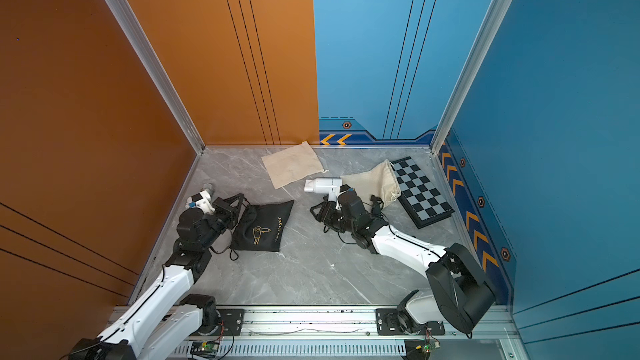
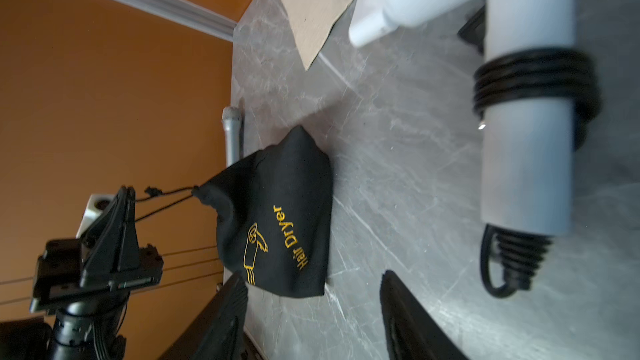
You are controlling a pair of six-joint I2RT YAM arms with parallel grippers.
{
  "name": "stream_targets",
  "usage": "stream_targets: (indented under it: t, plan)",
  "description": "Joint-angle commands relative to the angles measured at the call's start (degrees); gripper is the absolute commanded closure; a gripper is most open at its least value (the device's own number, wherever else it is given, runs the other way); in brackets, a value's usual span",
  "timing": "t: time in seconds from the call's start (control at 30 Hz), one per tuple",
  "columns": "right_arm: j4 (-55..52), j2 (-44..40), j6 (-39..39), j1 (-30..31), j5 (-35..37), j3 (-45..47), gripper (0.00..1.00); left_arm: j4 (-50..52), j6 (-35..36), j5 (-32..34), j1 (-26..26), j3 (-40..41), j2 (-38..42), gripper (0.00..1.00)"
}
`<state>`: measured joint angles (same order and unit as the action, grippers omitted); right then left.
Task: Pack away hair dryers
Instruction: Adjust the drawstring bag at the center of the board.
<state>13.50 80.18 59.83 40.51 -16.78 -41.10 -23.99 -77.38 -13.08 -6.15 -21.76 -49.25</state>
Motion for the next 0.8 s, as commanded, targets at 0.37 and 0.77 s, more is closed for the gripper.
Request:
stream_targets:
  t: [0.37,0.77]
  plan:
    - [14.7,23.2,-6.5,9.8,5.0,-12.4,0.37,-0.2,2.7,0.3,2.3,-4.1,-4.0,1.0]
    - [-15.1,50.1,-19.2,2.9,-5.1,-56.6,0.51,1.6,2.3,-4.1,5.6,1.1,-2.7,1.0]
